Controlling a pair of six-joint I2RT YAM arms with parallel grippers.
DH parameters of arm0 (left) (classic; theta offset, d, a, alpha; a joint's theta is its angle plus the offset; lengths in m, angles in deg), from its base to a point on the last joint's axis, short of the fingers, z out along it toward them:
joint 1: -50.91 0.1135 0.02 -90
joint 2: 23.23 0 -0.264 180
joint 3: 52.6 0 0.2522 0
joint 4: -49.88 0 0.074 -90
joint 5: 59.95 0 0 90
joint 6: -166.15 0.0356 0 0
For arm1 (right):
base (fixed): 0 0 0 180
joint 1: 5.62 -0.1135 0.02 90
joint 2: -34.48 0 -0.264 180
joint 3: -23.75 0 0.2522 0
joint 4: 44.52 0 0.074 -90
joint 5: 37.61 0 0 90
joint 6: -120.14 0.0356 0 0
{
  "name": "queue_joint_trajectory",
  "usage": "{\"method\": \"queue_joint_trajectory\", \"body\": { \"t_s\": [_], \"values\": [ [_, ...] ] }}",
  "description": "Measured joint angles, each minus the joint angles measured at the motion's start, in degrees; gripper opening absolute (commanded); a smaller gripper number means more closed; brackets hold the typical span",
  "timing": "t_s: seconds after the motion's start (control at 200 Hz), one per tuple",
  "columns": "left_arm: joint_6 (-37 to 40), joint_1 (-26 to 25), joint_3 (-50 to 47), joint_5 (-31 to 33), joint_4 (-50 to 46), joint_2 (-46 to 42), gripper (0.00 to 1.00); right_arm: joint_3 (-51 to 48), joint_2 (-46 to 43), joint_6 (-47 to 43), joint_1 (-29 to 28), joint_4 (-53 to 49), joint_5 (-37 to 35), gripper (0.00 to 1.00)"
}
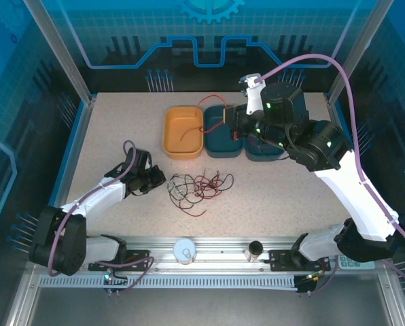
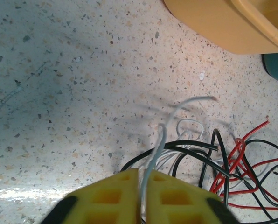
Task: Untangle the cables
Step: Place the cable in the container.
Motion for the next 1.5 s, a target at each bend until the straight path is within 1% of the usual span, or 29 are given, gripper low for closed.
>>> {"method": "queue_joint_trajectory", "body": {
  "t_s": [0.075, 0.17, 0.28, 0.39, 0.52, 0.535, 0.545, 0.806, 0.961, 1.231, 1.501],
  "values": [
    [0.2, 0.0, 0.0, -0.4, 0.0, -0.1, 0.27, 0.0, 0.2, -0.4, 0.0, -0.4, -1.0, 0.0],
    [0.5, 0.0, 0.0, -0.8, -0.2, -1.0, 0.34, 0.0, 0.5, -0.8, 0.4, -1.0, -2.4, 0.0],
    [0.5, 0.0, 0.6, -1.3, -0.8, -2.1, 0.46, -0.1, 0.9, -1.1, 2.4, -1.1, -3.6, 0.0],
    [0.6, 0.0, 1.6, -1.7, -1.6, -3.4, 0.67, -0.2, 1.0, -1.2, 6.3, -1.1, -3.7, 0.0],
    [0.2, 0.0, 2.8, -1.9, -2.4, -5.5, 0.94, -0.6, 1.0, -1.2, 12.3, -1.0, -3.5, 0.0],
    [0.6, 0.0, 3.1, -1.8, -2.6, -5.7, 0.98, -0.7, 1.0, -1.2, 13.0, -1.0, -3.5, 0.0],
    [0.1, 0.0, 3.2, -1.8, -2.6, -5.8, 0.99, -0.8, 1.0, -1.2, 13.4, -1.0, -3.5, 0.0],
    [0.6, 0.0, 4.8, -1.2, -4.7, -8.4, 0.99, -2.8, 1.4, -1.2, 22.0, 1.1, -3.3, 0.0],
    [0.6, 0.0, 4.9, 0.1, -6.2, -10.5, 0.99, -3.8, 3.3, -2.1, 25.2, 2.5, -3.7, 0.0],
    [1.0, 0.0, 4.9, 2.7, -8.1, -13.6, 0.99, -3.4, 13.0, -4.2, 29.9, 3.9, -4.0, 0.0],
    [1.1, 0.0, 4.9, 3.8, -8.2, -13.7, 0.99, 3.0, 23.4, -5.7, 31.5, 3.9, -4.0, 0.0]
  ]
}}
